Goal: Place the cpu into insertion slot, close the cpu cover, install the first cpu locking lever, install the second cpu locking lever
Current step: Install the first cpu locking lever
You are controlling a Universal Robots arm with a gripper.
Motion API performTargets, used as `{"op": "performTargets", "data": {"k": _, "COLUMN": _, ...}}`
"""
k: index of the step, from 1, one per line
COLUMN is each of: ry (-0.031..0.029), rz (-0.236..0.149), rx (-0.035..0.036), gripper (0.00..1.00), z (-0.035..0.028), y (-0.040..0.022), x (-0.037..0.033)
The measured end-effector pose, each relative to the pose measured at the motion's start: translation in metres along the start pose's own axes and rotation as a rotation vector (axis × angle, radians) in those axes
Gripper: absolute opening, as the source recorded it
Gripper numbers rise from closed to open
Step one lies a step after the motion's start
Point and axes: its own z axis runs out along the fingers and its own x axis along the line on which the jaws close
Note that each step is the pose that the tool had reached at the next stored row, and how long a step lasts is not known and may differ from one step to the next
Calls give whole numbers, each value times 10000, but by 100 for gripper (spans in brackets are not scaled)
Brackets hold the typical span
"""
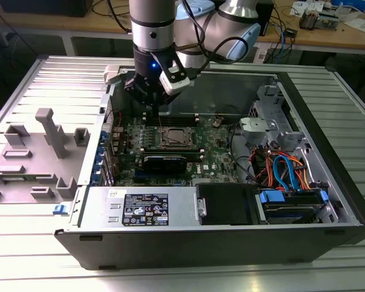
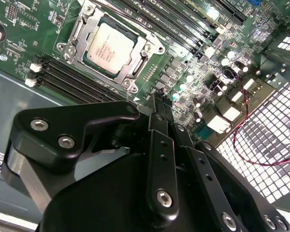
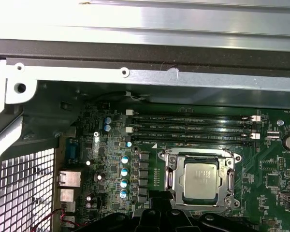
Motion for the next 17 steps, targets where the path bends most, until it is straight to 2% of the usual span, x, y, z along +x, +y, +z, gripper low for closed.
{"op": "performTargets", "data": {"k": 7, "ry": -1, "rz": 1, "rx": 0, "gripper": 11, "z": 0, "y": 0, "x": 2}}
{"op": "performTargets", "data": {"k": 17, "ry": 0, "rz": 1, "rx": 0, "gripper": 11, "z": 0, "y": 4, "x": 80}}
